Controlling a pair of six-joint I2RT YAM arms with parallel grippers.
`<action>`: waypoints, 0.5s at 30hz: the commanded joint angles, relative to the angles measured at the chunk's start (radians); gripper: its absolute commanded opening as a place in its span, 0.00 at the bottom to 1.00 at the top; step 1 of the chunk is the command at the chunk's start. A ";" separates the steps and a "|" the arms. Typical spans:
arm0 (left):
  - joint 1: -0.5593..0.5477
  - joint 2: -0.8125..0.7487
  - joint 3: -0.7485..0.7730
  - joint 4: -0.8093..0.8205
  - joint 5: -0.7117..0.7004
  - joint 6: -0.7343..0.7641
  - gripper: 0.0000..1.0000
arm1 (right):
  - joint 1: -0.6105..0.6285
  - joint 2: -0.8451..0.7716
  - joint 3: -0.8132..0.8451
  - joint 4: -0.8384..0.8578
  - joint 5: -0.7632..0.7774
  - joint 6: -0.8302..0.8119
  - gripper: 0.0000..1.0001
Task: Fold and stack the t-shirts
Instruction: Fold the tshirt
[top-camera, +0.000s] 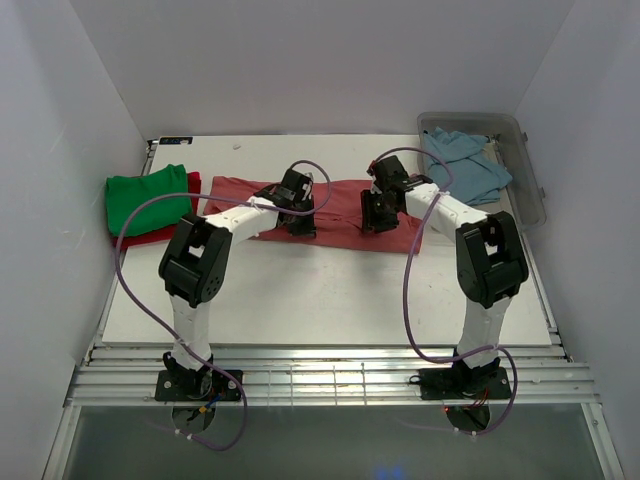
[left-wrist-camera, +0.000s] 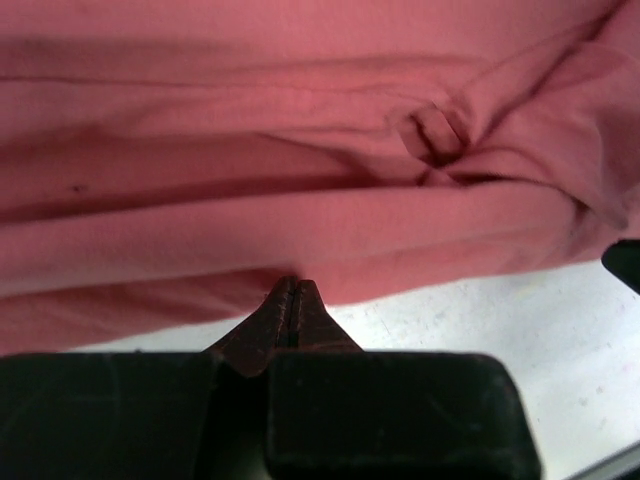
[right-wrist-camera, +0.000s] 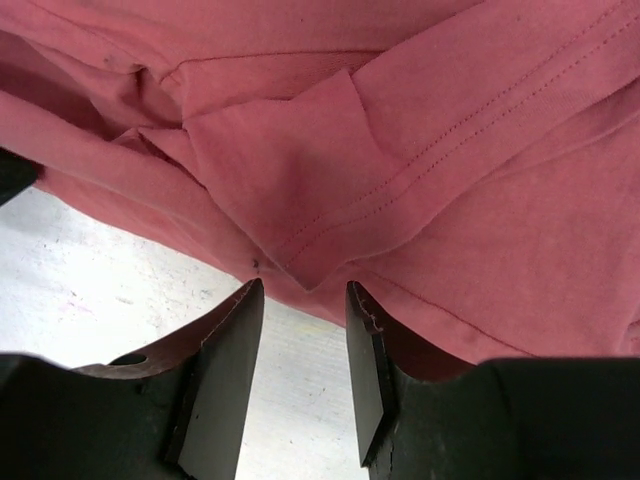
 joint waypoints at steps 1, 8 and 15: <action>0.003 0.003 0.056 0.033 -0.041 0.002 0.00 | 0.004 0.031 0.030 0.028 -0.015 0.007 0.44; 0.003 0.032 0.073 0.036 -0.072 0.025 0.00 | 0.004 0.086 0.063 0.024 -0.014 0.006 0.31; 0.003 0.047 0.059 0.041 -0.079 0.022 0.00 | 0.006 0.097 0.138 0.002 0.006 -0.003 0.14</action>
